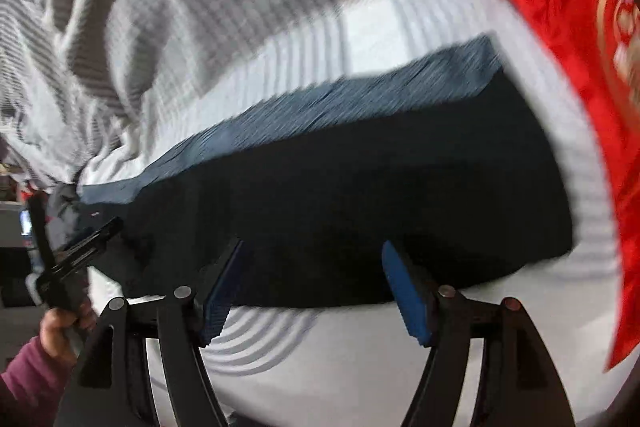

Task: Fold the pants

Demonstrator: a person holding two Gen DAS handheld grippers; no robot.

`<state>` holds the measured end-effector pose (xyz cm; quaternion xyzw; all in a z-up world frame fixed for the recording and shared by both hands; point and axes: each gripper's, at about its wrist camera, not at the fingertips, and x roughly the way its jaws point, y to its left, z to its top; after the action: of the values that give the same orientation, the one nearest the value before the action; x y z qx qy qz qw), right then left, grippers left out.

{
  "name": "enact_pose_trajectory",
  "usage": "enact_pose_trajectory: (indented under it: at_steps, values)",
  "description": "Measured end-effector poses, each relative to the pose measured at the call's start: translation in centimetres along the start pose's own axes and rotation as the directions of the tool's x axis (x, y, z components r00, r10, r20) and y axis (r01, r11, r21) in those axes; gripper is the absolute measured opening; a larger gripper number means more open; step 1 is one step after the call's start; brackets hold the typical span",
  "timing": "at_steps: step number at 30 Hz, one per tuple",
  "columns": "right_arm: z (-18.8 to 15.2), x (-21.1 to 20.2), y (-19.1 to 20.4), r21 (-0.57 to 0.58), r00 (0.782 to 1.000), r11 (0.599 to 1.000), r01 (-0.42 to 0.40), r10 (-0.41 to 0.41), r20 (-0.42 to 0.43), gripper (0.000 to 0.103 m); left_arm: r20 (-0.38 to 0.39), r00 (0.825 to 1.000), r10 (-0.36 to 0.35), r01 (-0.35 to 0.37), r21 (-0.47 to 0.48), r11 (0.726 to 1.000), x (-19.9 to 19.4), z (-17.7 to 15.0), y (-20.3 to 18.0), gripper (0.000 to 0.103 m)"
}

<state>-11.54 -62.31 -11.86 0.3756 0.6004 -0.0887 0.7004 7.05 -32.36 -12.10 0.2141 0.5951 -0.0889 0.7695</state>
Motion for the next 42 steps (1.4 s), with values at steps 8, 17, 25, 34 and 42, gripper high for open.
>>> enact_pose_trajectory:
  at_steps: [8, 17, 25, 34, 42]
  values:
    - [-5.2, 3.8, 8.5, -0.006, 0.972, 0.976, -0.220, 0.219, -0.086, 0.074, 0.005, 0.999, 0.035, -0.035, 0.014, 0.999, 2.3, 0.3, 6.6, 0.103]
    - [-11.9, 13.0, 20.3, 0.033, 0.900, 0.923, -0.384, 0.382, -0.209, 0.074, 0.002, 1.000, 0.018, -0.018, 0.009, 1.000, 5.4, -1.1, 12.8, 0.103]
    - [-13.3, 18.8, 25.8, 0.029, 0.897, 0.924, -0.381, 0.377, -0.231, 0.061, 0.052, 0.998, -0.037, 0.034, 0.063, 0.997, 6.2, -2.4, 14.4, 0.103]
    - [-13.0, 19.7, 25.2, 0.096, 0.912, 0.942, -0.322, 0.336, -0.235, 0.007, 0.070, 0.993, -0.092, 0.090, 0.032, 0.995, 7.2, -3.0, 16.8, 0.103]
    - [-13.0, 15.4, 26.5, -0.050, 0.946, 0.964, -0.260, 0.244, -0.213, 0.027, 0.052, 0.990, -0.129, 0.128, 0.034, 0.991, 7.5, -2.9, 17.1, 0.103]
